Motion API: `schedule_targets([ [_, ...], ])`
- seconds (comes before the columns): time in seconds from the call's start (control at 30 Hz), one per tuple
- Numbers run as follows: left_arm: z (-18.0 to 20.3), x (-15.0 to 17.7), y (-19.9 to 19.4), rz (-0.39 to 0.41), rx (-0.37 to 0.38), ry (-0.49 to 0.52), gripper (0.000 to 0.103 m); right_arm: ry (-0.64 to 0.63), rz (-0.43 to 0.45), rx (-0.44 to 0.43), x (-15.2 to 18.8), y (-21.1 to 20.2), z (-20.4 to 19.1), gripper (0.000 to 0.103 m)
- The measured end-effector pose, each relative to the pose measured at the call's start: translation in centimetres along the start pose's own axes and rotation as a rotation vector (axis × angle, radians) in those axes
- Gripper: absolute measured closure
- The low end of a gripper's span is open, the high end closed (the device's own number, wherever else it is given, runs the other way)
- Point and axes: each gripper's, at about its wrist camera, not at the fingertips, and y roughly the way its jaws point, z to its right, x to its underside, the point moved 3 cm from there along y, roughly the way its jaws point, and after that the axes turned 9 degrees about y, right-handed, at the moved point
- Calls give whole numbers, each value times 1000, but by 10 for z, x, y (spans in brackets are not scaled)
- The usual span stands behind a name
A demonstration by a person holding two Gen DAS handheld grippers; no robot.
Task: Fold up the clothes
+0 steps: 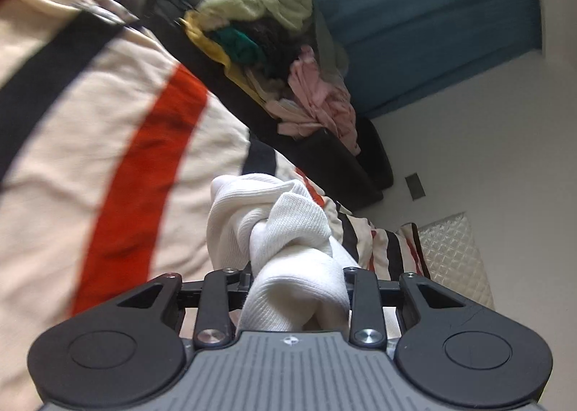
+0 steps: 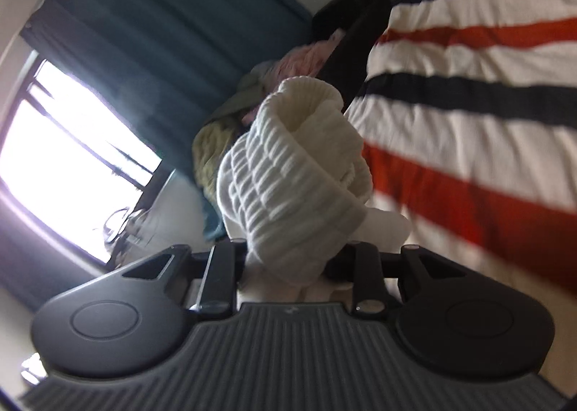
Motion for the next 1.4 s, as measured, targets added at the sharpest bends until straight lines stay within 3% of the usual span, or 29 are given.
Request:
schedule_targets([
  [0.13,-9,-1,78,-15,22,56,70,-18,64,35,-21,48,29,71],
  [0.27,-59,25,125,-104,63,50,70,-14,94,47,-1,73,93,71],
  [0.33,-80,44,132,-139,59,122,69,-1,63,99,27,74,133,71],
  [0.43,-99,60,130,-148,72,199,65,20,54,107,64,61,174,70],
  [0.53,-105,67,124,-148,69,272,61,46,84,104,79,52,180,67],
  [0.63,-94,67,114,-166,22,343,54,63,72,169,78,48,168,63],
  [0.8,-64,70,67,-211,-70,448,51,55,-5,372,77,20,142,61],
  [0.87,-48,73,39,-210,-91,491,51,43,-26,380,81,-1,130,62],
  [1.07,21,73,-65,-76,-125,608,41,-140,-32,328,91,-69,67,62],
  [1.13,45,76,-99,-48,-98,643,37,-194,-10,296,95,-94,41,62],
  [1.3,101,97,-177,34,-121,770,24,-330,45,227,106,-158,-21,61],
  [1.4,122,113,-219,75,-112,795,13,-394,71,236,113,-194,-48,61],
])
